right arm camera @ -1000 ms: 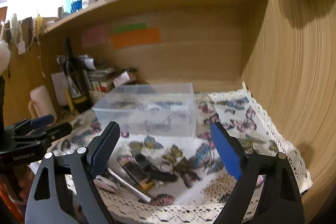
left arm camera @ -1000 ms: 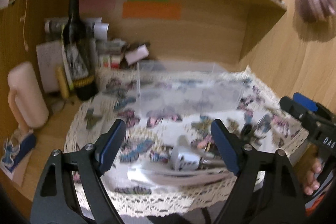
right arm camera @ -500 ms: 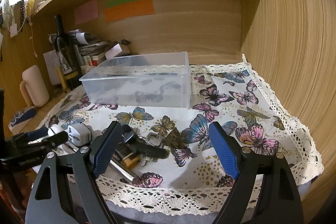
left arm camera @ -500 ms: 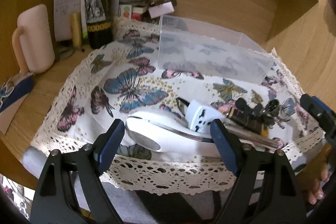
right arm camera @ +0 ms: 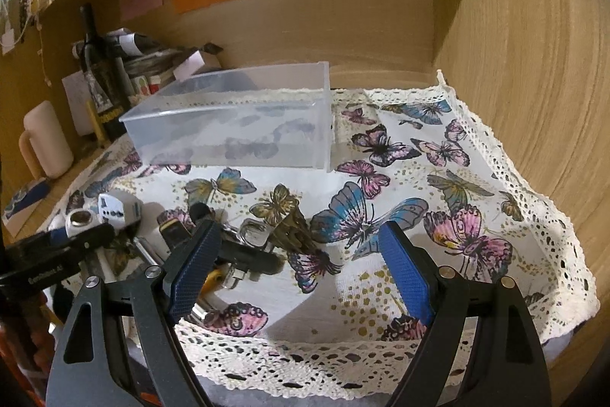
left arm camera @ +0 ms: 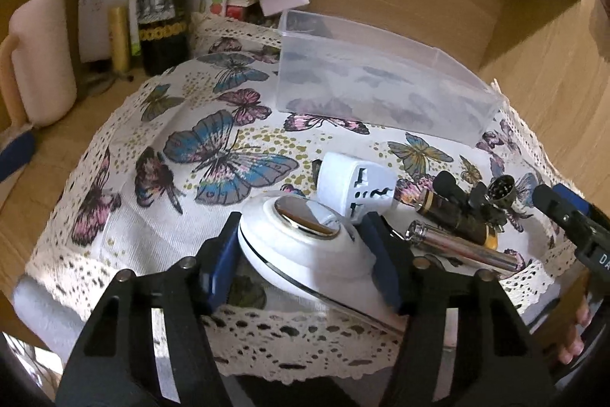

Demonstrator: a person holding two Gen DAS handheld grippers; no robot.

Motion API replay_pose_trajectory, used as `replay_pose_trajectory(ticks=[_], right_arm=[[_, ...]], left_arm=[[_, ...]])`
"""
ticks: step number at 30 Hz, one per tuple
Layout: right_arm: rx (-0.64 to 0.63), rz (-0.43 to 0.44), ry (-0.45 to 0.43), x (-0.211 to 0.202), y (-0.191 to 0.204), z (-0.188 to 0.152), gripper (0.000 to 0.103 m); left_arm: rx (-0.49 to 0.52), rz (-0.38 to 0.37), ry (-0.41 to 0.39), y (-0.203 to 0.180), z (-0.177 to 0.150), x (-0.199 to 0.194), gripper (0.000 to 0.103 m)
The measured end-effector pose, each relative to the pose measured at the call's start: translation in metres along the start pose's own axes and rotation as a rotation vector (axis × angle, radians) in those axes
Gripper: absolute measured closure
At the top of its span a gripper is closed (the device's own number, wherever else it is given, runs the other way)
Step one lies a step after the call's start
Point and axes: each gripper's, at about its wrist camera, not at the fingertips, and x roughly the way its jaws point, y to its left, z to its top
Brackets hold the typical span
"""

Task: Organize rigid objects
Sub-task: 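Grasp the white shaver with the left tool while the right grasps the brown butterfly clip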

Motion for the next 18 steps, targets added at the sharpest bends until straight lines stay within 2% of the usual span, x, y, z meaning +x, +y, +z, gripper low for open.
replay_pose_trajectory(ticks=[1, 3, 6, 11, 13, 14, 18], right_arm=[[-0.007, -0.003, 0.009, 0.003, 0.0, 0.0, 0.023], [-0.016, -0.006, 0.034, 0.009, -0.001, 0.001, 0.037], [-0.006, 0.009, 0.068, 0.02, -0.003, 0.005, 0.046], [-0.015, 0.033, 0.108, 0.036, 0.002, 0.008, 0.054], [-0.02, 0.032, 0.135, 0.045, 0.004, 0.007, 0.062], [-0.024, 0.035, 0.148, 0.049, 0.004, 0.005, 0.069], [-0.015, 0.029, 0.136, 0.049, 0.003, 0.004, 0.072]], left_arm=[[0.007, -0.001, 0.0, 0.0, 0.001, 0.001, 0.041], [0.028, -0.002, 0.001, 0.0, 0.003, 0.003, 0.041], [0.039, -0.012, 0.007, 0.002, 0.008, 0.006, 0.041], [0.035, -0.014, -0.002, 0.009, 0.017, 0.006, 0.041], [0.033, -0.01, -0.014, 0.011, 0.021, 0.003, 0.041], [0.032, -0.008, -0.025, 0.012, 0.024, 0.001, 0.041], [0.027, 0.004, -0.063, 0.016, 0.031, -0.007, 0.041]])
